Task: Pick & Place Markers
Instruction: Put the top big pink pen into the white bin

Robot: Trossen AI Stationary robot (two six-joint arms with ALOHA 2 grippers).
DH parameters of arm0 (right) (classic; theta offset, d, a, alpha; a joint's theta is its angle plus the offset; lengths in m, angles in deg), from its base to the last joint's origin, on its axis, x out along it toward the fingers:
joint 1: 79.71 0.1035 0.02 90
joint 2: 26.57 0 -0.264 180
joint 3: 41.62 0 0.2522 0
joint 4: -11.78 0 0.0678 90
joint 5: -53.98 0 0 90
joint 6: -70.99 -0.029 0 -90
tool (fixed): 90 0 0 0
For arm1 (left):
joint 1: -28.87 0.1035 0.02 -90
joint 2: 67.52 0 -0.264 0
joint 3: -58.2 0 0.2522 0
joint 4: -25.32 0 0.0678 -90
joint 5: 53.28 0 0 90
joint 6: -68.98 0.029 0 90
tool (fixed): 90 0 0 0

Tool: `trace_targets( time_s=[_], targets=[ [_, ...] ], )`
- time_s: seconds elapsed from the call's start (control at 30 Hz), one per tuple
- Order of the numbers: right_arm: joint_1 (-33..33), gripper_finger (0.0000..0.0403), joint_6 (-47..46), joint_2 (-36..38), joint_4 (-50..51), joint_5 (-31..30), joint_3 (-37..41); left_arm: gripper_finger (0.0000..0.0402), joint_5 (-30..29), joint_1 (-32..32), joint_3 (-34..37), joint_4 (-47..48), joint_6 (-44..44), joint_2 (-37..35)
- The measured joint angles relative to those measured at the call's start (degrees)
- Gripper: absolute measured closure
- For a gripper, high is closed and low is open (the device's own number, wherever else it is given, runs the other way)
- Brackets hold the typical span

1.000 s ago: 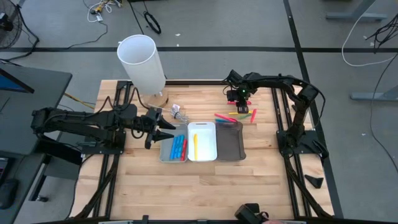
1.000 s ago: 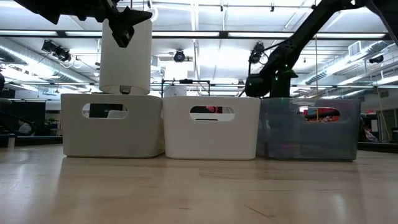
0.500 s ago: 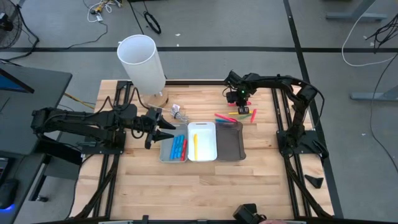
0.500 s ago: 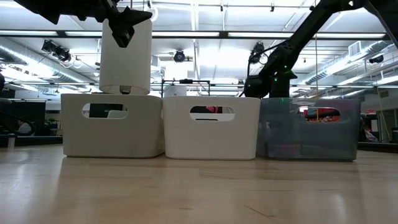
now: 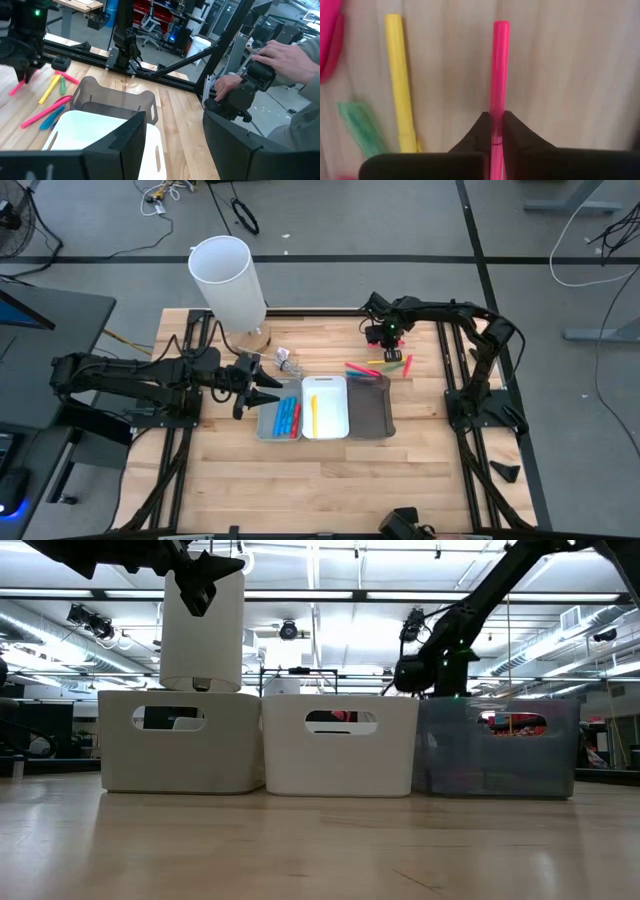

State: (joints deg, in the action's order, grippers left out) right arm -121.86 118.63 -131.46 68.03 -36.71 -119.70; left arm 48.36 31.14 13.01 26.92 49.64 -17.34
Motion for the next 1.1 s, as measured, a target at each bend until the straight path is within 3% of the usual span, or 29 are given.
trace_targets(
  time_s=[0.4,1.1],
  targets=[
    [0.00,0.0391,2.57,7.59,8.94,-4.05,-1.53,0.0200,0.00,0.00,0.01,0.00,0.01,0.00],
    [1.96,0.0391,-12.92,9.32,38.02,-4.85,-25.18,0.0200,0.00,0.00,0.01,0.00,-0.01,-0.02]
  ],
)
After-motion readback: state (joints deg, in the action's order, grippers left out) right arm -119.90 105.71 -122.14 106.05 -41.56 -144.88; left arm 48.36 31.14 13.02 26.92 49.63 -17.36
